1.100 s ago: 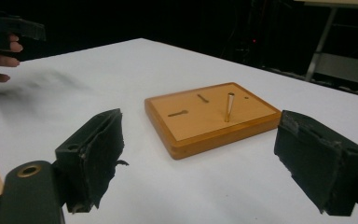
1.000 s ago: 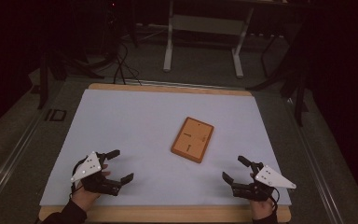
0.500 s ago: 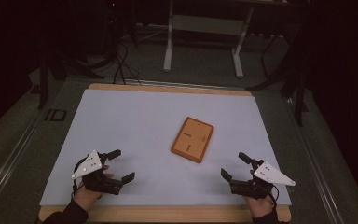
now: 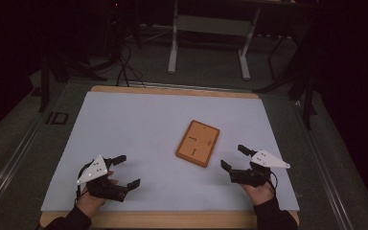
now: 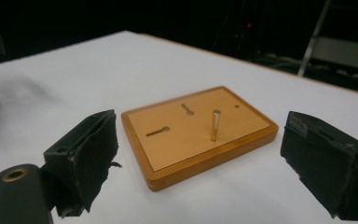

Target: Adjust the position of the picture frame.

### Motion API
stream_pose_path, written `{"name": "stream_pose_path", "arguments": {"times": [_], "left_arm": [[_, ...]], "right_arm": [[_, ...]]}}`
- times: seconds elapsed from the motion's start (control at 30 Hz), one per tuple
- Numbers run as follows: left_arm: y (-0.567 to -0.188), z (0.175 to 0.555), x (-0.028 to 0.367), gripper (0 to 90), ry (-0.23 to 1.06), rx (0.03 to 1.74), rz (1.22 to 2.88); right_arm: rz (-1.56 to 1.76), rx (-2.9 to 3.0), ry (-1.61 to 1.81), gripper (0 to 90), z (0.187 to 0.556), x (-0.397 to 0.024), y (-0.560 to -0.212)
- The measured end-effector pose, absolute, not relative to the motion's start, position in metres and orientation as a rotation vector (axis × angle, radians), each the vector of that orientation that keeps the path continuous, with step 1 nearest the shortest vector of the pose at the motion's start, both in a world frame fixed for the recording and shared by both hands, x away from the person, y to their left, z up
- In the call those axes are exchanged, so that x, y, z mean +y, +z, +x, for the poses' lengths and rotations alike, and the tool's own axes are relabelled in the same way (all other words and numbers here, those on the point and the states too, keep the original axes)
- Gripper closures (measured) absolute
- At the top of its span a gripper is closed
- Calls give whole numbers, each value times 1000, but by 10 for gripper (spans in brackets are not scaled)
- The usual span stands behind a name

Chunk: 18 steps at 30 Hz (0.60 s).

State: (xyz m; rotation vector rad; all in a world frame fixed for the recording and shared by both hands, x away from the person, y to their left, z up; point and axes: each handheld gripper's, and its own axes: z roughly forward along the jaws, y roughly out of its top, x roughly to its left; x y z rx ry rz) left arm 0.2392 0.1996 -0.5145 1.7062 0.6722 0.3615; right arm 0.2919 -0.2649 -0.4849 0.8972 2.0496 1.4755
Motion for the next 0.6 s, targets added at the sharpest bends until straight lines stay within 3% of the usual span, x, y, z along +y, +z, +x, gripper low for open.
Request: {"name": "stream_pose_path", "arguments": {"times": [0.27,0.37,0.5,0.6], "left_arm": [[-515,239,198,11,356,661,1712],[-515,239,197,12,350,659,1713],[-516,239,197,12,344,657,1715],[-516,239,196,11,341,655,1719]], "right_arm": [[917,2097,1470,127,316,-250,-491],[941,2129,1458,229,331,-242,-498],[940,2155,1429,254,340,-236,-504],[933,2179,1385,357,352,-229,-510]]}}
